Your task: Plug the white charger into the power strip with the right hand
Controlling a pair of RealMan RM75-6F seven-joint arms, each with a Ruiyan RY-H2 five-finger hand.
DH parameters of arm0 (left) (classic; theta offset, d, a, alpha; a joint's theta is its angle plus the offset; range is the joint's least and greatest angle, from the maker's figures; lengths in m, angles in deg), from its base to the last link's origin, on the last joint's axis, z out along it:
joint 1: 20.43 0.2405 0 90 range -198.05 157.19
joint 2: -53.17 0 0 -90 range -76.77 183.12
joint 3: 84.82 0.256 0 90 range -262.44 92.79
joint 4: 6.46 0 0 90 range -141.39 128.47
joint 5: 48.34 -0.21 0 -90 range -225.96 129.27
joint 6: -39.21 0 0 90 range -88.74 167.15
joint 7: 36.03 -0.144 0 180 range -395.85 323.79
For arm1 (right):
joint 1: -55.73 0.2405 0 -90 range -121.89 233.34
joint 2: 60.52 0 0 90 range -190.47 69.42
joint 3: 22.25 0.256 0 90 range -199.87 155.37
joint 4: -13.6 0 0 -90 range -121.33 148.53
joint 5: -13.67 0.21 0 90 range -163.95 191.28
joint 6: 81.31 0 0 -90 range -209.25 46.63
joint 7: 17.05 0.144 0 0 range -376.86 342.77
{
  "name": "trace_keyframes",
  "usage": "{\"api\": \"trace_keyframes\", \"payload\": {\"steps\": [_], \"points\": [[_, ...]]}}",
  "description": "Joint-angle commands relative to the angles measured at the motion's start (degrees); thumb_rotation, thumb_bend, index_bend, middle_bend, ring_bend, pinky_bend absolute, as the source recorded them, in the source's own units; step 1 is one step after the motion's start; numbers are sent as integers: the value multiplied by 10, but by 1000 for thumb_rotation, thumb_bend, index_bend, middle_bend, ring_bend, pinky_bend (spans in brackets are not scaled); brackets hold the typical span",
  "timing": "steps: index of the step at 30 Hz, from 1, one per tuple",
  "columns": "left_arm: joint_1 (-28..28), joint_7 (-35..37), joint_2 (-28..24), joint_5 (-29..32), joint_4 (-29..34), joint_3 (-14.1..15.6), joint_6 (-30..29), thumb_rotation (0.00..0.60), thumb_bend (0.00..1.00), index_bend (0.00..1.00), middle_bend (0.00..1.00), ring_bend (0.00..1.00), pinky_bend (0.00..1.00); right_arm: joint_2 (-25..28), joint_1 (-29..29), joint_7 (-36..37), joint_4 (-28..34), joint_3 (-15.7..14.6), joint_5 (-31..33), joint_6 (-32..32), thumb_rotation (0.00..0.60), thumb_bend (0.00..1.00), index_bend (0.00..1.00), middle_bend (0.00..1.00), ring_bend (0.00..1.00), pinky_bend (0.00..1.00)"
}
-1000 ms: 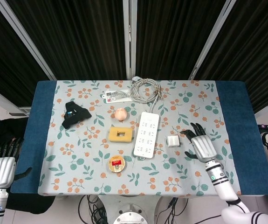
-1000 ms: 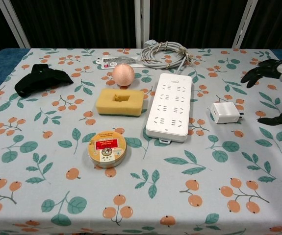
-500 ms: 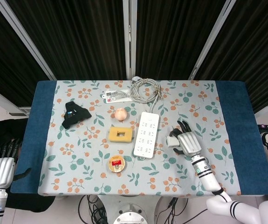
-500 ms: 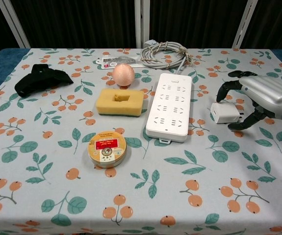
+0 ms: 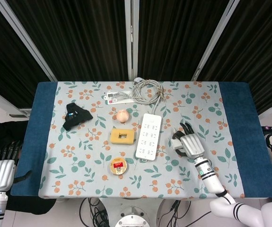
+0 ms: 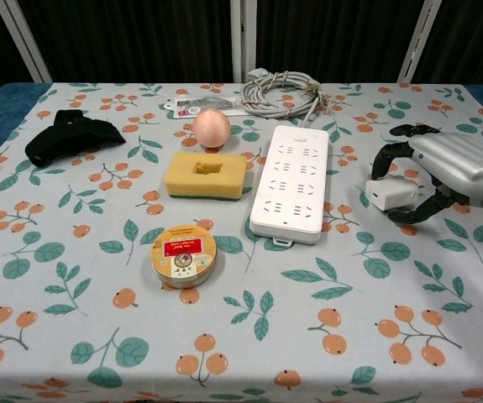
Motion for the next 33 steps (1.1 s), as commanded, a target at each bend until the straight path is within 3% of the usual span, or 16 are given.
{"api": "trace_keyframes", "payload": {"steps": [1, 7, 17, 26, 33], "points": [[1, 1, 0, 1, -1, 0, 0, 600, 137, 74, 31, 0, 0, 0, 3, 1, -2, 1, 4, 5, 600, 182, 437, 344, 58, 1], [2, 3, 0, 4, -2, 0, 2, 600, 137, 74, 31, 0, 0, 7, 9, 4, 4, 7, 10, 11, 600, 341, 462, 344, 81, 2], [1, 3, 1, 5, -2, 0, 6, 600, 137, 74, 31, 0, 0, 40, 23, -54, 50, 14, 36, 43, 600, 348, 474, 345, 95, 1], [-1, 4, 1, 6, -3, -1, 8, 600, 136, 74, 31, 0, 0, 43, 41, -104, 87, 23, 73, 80, 600, 195, 371, 296, 95, 1], [2, 5, 0, 8, -2, 0, 6, 600, 136, 74, 31, 0, 0, 75, 50, -160, 132, 18, 92, 98, 600, 142, 275, 240, 73, 0]]}}
